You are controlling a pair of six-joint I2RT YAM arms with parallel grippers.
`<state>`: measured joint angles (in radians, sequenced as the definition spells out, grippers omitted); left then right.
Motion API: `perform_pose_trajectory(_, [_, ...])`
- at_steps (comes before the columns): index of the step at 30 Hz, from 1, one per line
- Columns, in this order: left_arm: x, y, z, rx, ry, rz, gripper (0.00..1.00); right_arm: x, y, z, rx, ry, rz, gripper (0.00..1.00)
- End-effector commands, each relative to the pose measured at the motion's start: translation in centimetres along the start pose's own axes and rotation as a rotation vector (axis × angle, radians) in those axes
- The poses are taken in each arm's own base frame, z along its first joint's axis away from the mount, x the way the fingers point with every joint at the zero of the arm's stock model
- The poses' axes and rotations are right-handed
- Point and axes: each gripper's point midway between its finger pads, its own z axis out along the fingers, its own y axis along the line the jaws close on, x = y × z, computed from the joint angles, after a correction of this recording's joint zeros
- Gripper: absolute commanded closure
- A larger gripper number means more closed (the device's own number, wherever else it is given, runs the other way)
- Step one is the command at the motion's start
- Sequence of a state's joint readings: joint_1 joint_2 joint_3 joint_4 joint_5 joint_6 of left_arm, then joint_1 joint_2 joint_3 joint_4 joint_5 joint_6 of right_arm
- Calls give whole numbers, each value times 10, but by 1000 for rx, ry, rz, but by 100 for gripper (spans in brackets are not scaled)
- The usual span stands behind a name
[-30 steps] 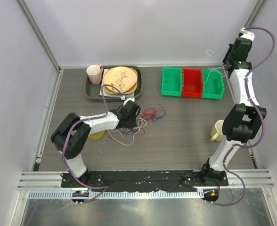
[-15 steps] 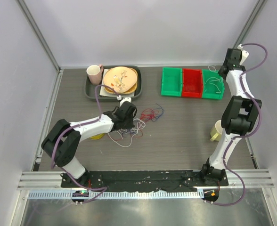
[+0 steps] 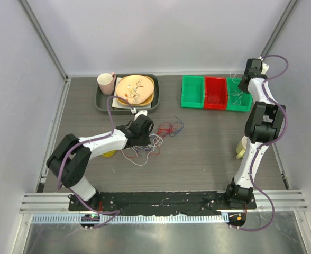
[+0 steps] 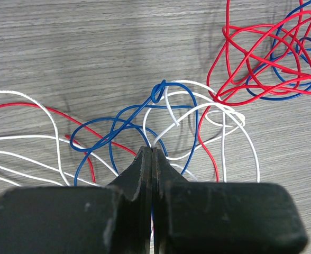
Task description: Untangle the cables
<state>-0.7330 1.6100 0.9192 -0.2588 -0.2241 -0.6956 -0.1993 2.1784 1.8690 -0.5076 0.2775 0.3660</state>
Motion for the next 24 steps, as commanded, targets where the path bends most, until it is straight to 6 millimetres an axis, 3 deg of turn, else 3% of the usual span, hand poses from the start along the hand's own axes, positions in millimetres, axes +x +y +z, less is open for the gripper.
perform_pose_trajectory(1, [-10, -5, -3, 15, -34, 6, 100, -26, 7, -11, 14, -64, 22, 86])
perform_pose_trajectory(6, [-12, -4, -5, 13, -41, 5, 100, -15, 0, -8, 44, -38, -1, 79])
perform_pose_trajectory(12, [-9, -6, -4, 23, -32, 4, 100, -24, -3, -25, 33, -54, -54, 57])
perform_pose_trajectory(20, [-9, -10, -6, 44, -29, -1, 100, -54, 12, -68, -80, -121, -107, 36])
perform_pose_trajectory(21, [-10, -10, -6, 48, -30, -2, 100, -50, 17, -72, -110, -114, -124, 14])
perform_pose_trajectory(22, [-9, -10, -6, 52, -27, -3, 100, -52, 20, -78, -127, -124, -130, 7])
perform_pose_trajectory(23, [-10, -12, -9, 59, -33, -5, 100, -62, 23, -98, -155, -161, -130, 7])
perform_pose_trajectory(24, [-11, -12, -10, 62, -33, -8, 100, -54, 32, -105, -180, -160, -159, 7])
